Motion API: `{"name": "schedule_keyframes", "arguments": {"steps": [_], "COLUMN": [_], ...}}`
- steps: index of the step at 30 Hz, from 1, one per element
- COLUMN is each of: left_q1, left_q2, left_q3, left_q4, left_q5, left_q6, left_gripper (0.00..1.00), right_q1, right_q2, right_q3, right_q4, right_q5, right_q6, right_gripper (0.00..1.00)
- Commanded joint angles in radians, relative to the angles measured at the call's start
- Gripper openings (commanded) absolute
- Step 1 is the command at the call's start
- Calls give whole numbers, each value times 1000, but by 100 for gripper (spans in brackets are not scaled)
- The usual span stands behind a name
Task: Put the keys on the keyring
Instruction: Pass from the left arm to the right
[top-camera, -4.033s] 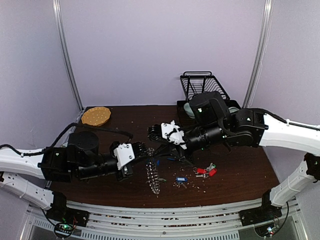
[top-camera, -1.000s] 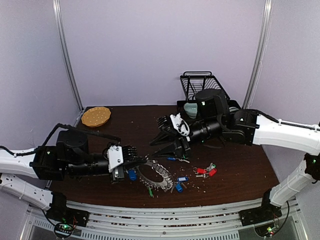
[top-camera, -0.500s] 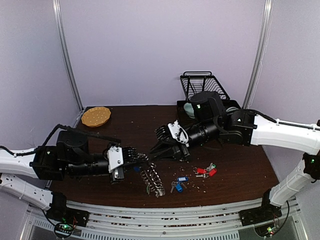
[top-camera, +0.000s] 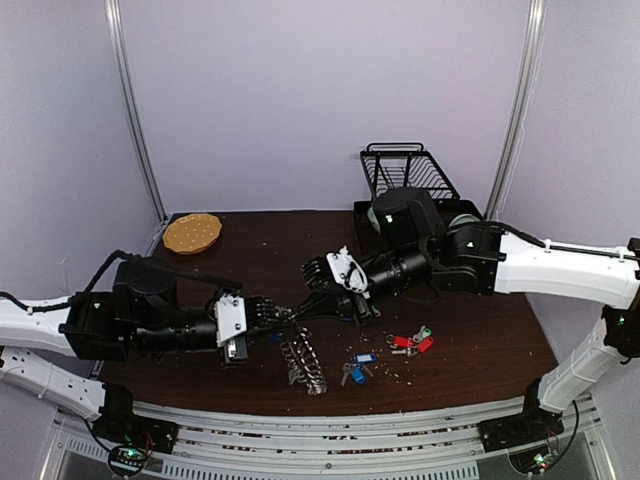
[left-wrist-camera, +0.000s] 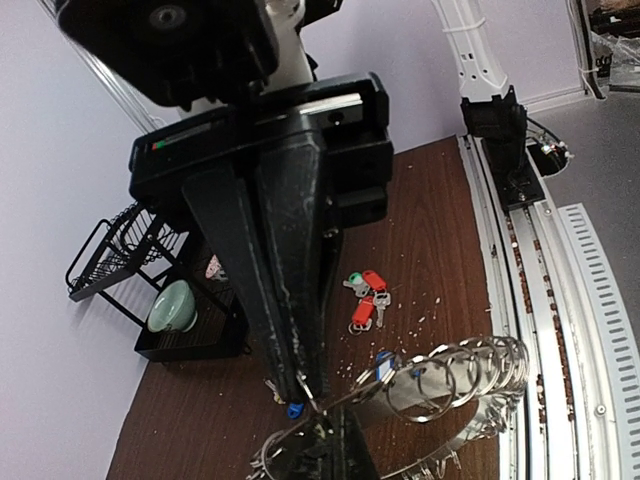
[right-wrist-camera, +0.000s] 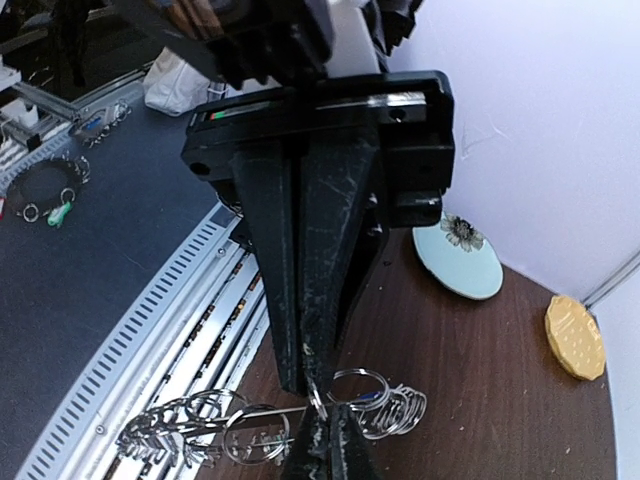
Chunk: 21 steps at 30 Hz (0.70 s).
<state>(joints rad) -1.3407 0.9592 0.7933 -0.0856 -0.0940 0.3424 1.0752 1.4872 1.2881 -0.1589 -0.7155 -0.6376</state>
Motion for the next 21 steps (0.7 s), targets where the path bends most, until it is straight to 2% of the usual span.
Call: {"name": "schedule_keyframes", "arguments": {"steps": [1,5,8,10,13,16,19,21], "left_q1": [0,0,0,0,0,0,0,0], "left_q2": [-26,-52,-65,-90,-197,-279,-229,-174], "left_q3": [22,-32,-44,-49,-126,-204,-175,-139], "left_q4": [79,170,167,143,171,262,224,201], "left_q5": [-12,-161,-178,-140,-108,-51,-44,-97], "left_q6": [-19,-117,-152,-144,-121,-108,-109,-108], "left_gripper": [0,1,28,39,50,53,49,48], "right_q1": [10,20,28,27,28,27,28,27], "right_q2": [-4,-28,-44,-49,-53,-49,-40,-36], "right_q3": [28,6,-8,-4,-4,-4,9,10], "right_q4": [-3,53,109,115,116,134,135,136], "right_q5": [-7,55,108,119,119,122,133,124], "right_q6": [-14,41,109,144,176,212,238,238], "right_gripper": [0,0,0,0,0,0,0,0]}}
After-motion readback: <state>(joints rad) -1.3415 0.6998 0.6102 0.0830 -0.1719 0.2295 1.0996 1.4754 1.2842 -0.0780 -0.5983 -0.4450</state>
